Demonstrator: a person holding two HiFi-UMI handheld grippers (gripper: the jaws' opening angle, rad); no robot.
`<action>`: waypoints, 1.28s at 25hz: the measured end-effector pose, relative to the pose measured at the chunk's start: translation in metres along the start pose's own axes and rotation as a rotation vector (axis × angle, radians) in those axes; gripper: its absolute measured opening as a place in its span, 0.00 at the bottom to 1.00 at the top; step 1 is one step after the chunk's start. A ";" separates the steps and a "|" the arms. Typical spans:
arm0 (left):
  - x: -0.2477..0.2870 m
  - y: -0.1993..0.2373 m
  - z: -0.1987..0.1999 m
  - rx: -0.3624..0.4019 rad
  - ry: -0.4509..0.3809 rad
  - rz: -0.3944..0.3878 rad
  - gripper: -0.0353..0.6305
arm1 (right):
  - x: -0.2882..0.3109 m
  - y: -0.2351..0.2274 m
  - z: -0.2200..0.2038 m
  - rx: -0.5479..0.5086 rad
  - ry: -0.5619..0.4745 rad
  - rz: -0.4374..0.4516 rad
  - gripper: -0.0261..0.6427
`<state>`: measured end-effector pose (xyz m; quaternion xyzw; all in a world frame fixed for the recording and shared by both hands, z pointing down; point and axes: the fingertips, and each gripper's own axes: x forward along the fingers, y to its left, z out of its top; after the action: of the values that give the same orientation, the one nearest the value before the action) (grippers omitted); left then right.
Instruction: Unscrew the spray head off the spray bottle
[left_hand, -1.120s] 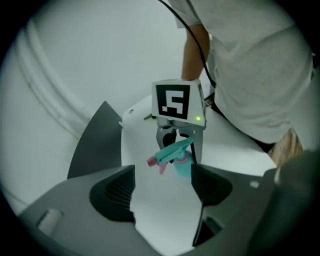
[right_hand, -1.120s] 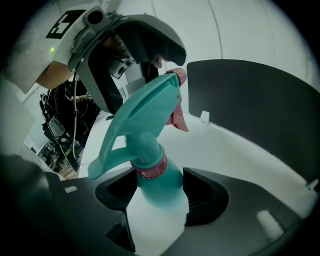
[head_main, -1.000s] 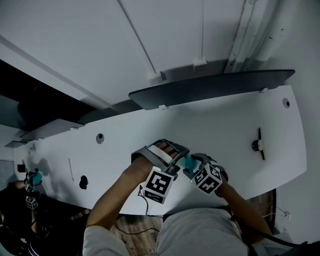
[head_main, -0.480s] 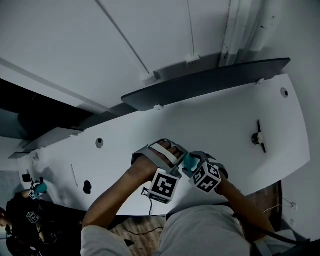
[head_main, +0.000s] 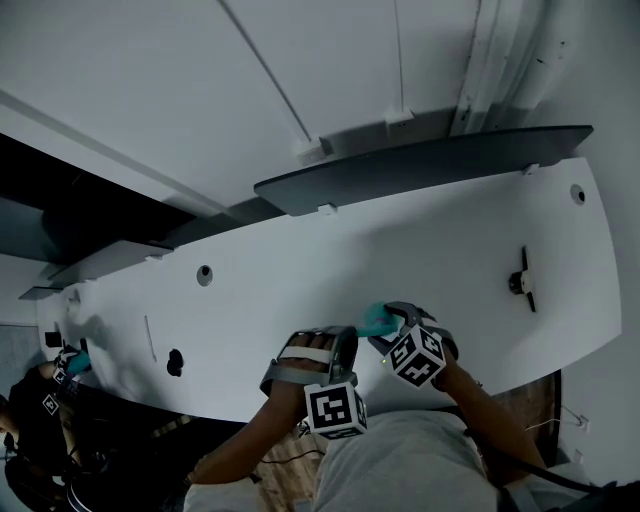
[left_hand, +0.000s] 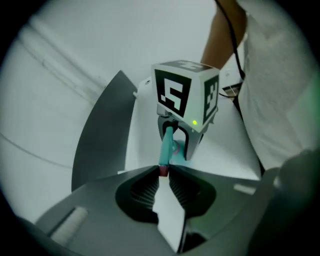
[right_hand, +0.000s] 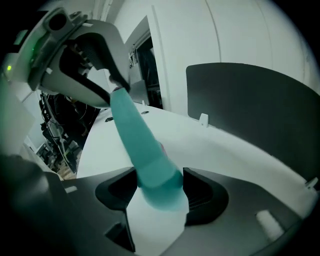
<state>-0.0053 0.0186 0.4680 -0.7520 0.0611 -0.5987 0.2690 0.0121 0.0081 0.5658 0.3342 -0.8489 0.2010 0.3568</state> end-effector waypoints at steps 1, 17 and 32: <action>-0.002 -0.004 0.001 -0.065 0.029 0.005 0.15 | 0.000 0.000 0.000 -0.005 -0.002 -0.001 0.47; -0.015 -0.009 0.007 -0.712 -0.002 -0.098 0.14 | 0.000 0.007 0.003 -0.075 -0.031 -0.020 0.47; -0.049 0.022 -0.003 -1.094 -0.247 -0.066 0.14 | 0.001 0.001 0.002 -0.050 -0.062 -0.002 0.47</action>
<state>-0.0167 0.0186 0.4157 -0.8478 0.3072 -0.3956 -0.1741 0.0101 0.0072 0.5650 0.3321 -0.8639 0.1690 0.3388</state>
